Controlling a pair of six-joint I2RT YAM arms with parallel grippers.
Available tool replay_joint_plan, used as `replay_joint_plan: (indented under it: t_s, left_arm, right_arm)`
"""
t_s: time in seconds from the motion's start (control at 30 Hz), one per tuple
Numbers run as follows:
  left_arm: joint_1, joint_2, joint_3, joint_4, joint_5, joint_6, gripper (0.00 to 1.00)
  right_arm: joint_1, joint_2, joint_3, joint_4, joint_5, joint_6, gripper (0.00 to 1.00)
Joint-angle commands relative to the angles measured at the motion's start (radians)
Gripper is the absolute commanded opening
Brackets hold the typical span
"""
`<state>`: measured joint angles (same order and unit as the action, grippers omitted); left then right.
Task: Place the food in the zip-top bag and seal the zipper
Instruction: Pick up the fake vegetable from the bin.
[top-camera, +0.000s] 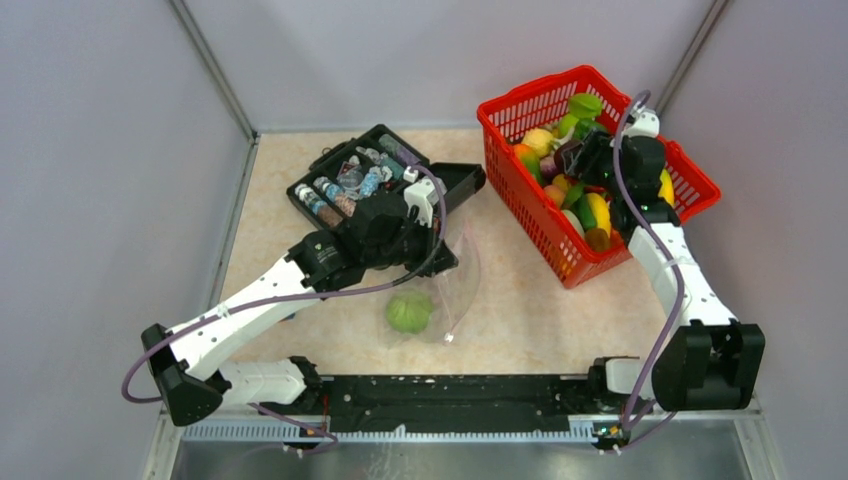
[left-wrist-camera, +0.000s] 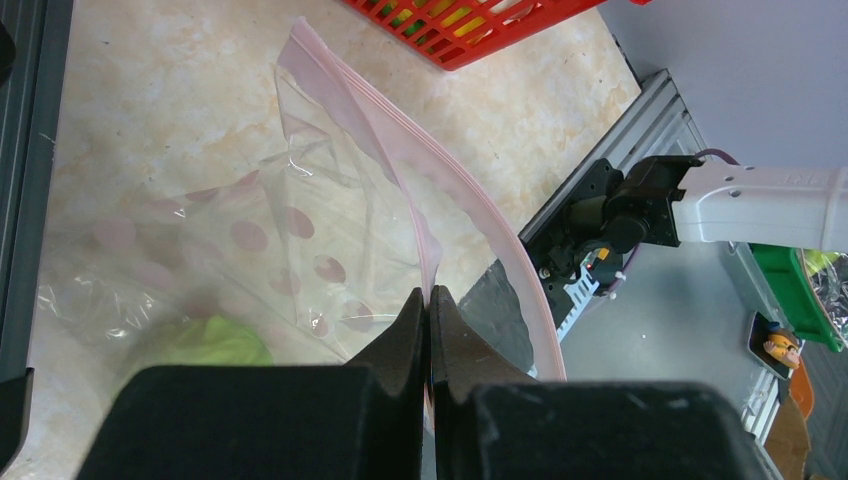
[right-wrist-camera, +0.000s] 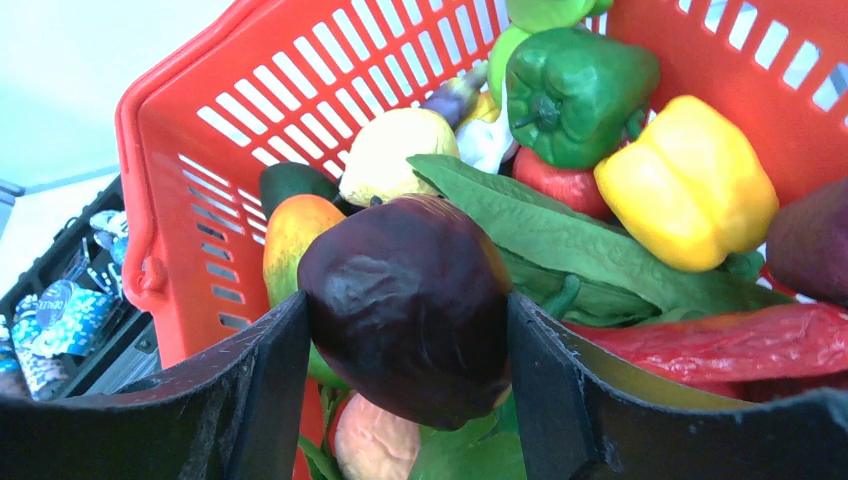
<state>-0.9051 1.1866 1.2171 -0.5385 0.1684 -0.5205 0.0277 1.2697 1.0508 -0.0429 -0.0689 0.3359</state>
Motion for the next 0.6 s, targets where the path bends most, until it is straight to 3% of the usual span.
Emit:
replay_joint_plan:
  t_s: [0.0, 0.33, 0.57]
  left_arm:
    - [-0.003, -0.007, 0.013, 0.017, 0.005, 0.007, 0.0]
    - [-0.003, -0.013, 0.01, 0.018, 0.003, 0.009, 0.0]
    - [-0.003, -0.028, -0.004, 0.023, -0.014, 0.004, 0.0]
  right_arm:
    - [-0.023, -0.06, -0.033, 0.078, -0.023, 0.088, 0.19]
    - [-0.024, -0.194, -0.027, 0.017, -0.13, 0.083, 0.2]
    - [-0.023, -0.294, -0.048, 0.035, -0.463, 0.136, 0.22]
